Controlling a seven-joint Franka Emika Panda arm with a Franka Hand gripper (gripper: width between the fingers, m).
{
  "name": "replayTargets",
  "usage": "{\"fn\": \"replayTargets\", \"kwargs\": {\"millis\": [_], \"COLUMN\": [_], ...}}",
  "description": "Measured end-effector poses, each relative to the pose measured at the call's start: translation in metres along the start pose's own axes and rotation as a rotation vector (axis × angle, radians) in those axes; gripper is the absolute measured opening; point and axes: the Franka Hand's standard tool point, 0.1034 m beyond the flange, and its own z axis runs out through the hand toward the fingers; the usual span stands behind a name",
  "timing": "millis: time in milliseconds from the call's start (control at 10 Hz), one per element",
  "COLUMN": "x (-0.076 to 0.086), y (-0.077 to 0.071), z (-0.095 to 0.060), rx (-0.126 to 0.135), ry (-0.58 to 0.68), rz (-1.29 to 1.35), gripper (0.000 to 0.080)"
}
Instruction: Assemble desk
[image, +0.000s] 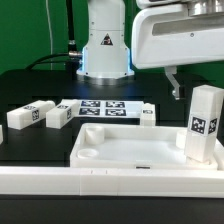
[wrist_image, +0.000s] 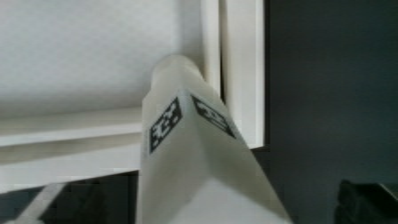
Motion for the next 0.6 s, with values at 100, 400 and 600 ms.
{"fn": "replayTargets", "kwargs": {"millis": [100, 400, 600], "x": [0.0008, 0.0002, 0.0005], "y": [0.0015, 0.0029, 0.0060], "z": [0.0001, 0.0016, 0.0018], "rx": [-0.011, -0.040, -0.040], "ry": [-0.007, -0.015, -0.018], "rz": [-0.119, -0.350, -0.474], "gripper": [0.0649, 0.0649, 0.0649]}}
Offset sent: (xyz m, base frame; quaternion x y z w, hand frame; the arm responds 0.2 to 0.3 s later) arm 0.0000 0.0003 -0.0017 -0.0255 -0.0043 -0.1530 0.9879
